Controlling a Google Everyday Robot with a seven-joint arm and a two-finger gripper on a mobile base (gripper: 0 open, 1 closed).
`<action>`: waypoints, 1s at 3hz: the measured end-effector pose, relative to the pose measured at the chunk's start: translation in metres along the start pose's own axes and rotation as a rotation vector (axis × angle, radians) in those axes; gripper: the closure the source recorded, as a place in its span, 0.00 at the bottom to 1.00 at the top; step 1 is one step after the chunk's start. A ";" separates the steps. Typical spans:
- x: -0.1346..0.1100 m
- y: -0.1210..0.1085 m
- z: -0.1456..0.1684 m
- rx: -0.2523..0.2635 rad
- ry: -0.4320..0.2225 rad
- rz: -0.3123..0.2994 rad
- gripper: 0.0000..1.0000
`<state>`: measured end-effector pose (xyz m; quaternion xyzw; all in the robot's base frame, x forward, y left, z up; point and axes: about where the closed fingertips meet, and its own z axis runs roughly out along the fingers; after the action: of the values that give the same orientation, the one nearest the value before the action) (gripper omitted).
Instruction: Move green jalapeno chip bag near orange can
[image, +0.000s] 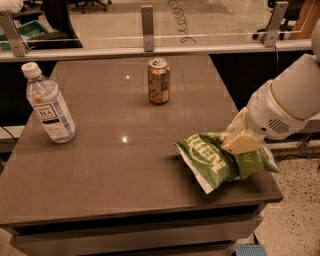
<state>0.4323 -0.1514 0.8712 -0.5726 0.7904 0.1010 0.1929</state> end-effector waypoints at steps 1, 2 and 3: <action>-0.010 -0.037 -0.022 0.070 0.004 -0.011 1.00; -0.021 -0.083 -0.046 0.146 -0.019 0.007 1.00; -0.031 -0.094 -0.064 0.185 -0.042 0.000 1.00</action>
Offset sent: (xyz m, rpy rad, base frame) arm 0.1344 -0.0503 0.1058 -0.0024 -0.2333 -0.1422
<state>0.5177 -0.1793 0.9477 -0.5500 0.7922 0.0398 0.2614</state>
